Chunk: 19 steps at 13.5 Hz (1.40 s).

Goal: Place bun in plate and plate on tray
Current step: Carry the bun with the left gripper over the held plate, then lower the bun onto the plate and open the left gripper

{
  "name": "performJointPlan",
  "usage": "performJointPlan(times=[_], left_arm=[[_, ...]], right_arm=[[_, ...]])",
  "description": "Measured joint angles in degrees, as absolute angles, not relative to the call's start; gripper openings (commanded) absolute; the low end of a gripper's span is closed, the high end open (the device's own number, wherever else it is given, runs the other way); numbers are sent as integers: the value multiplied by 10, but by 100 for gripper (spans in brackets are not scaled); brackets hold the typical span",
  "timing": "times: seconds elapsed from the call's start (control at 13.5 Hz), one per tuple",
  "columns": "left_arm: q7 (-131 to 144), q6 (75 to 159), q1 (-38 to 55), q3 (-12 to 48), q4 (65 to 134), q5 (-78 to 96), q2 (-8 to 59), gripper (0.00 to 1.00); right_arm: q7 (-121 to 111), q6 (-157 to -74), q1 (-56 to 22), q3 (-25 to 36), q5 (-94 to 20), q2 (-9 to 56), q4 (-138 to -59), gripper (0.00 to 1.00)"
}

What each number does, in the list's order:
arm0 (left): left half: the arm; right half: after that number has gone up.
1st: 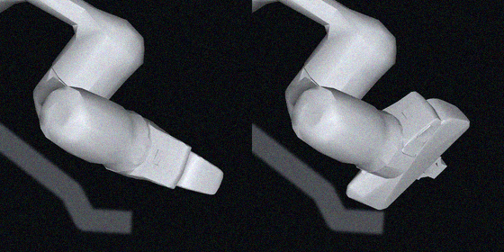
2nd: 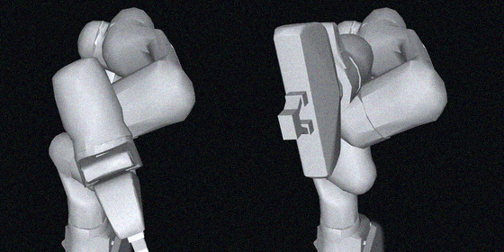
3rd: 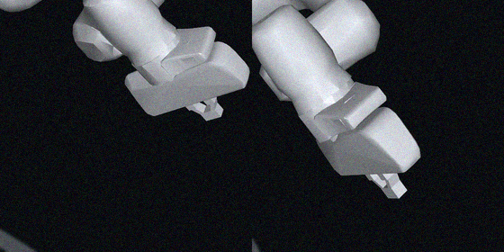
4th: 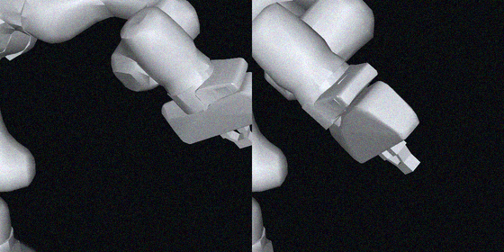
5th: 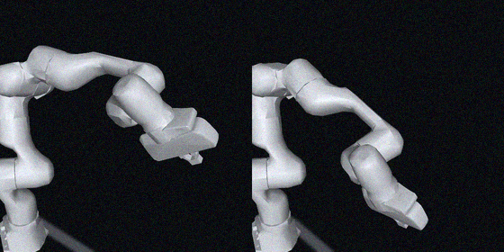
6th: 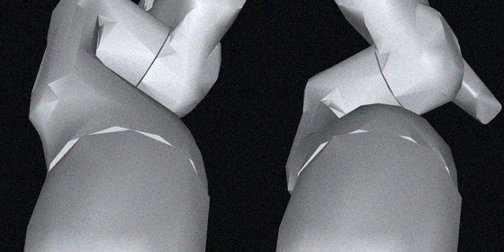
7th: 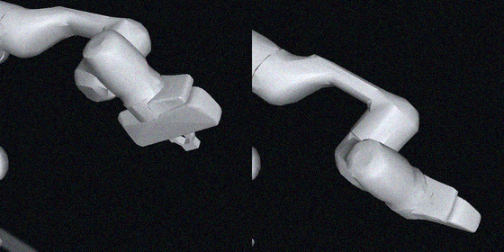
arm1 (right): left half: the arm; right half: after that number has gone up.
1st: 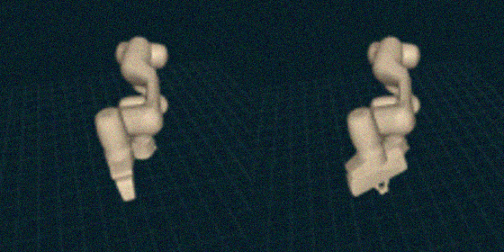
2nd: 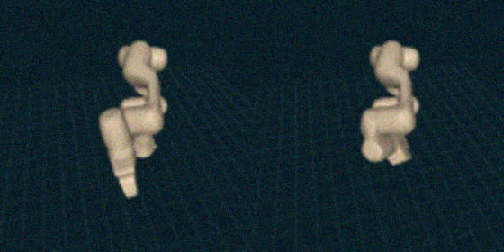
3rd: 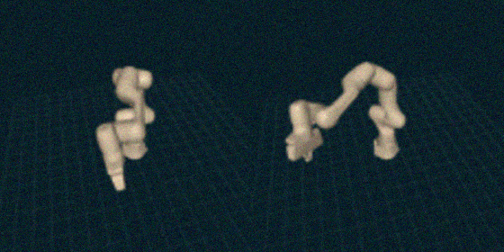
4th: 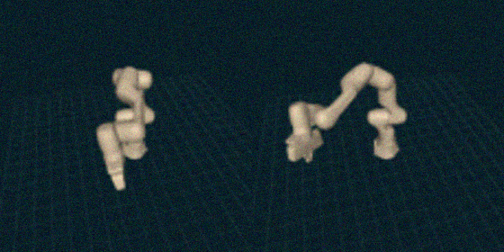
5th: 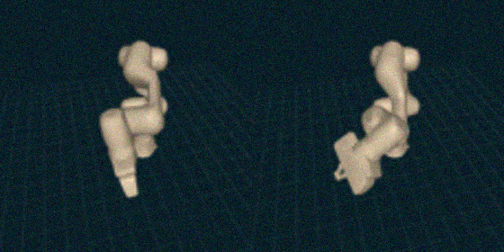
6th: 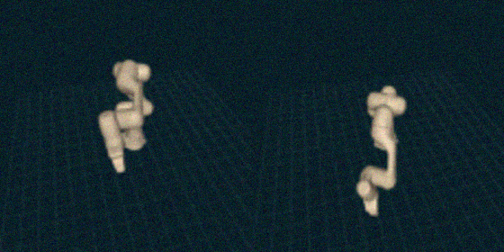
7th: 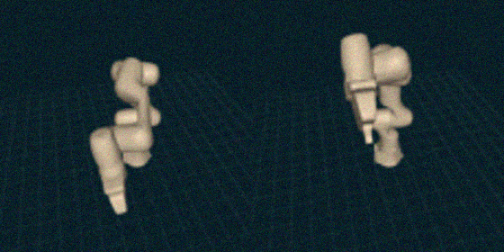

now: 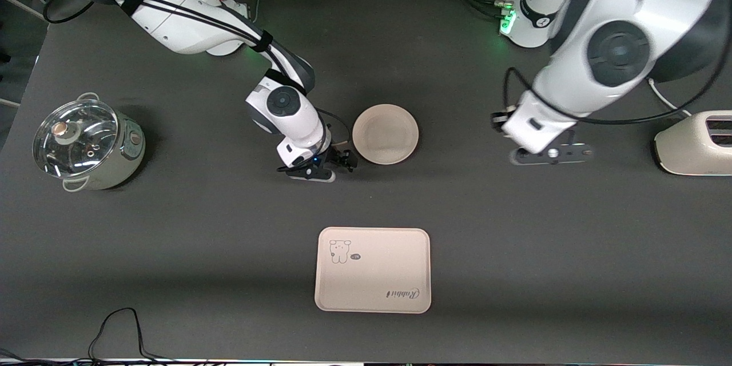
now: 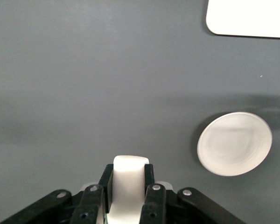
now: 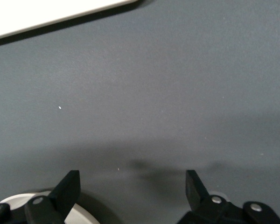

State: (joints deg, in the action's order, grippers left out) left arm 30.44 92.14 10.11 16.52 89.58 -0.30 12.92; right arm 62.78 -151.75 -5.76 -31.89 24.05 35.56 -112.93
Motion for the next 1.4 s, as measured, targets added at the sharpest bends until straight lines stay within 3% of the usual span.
performJointPlan(times=[0.44, 0.81, 1.18, 1.33, 1.4], left_arm=[[483, 1114, 219, 166, 938, -4, 235, 31], [529, 1303, 261, 166, 993, -4, 326, 31], [542, 1339, 283, 166, 1028, -4, 342, 33], [551, 1340, 296, 166, 1035, -4, 342, 47], [555, 1340, 299, 166, 1038, -4, 342, 76]], right_arm=[[609, -1494, -58, -321, 213, 337, -1131, 100], [607, -1493, -59, -322, 213, 337, -1132, 100], [600, -1493, -59, -324, 213, 338, -1133, 100], [600, -1498, -65, -328, 212, 343, -1133, 100], [600, -1498, -70, -329, 210, 345, -1133, 100]])
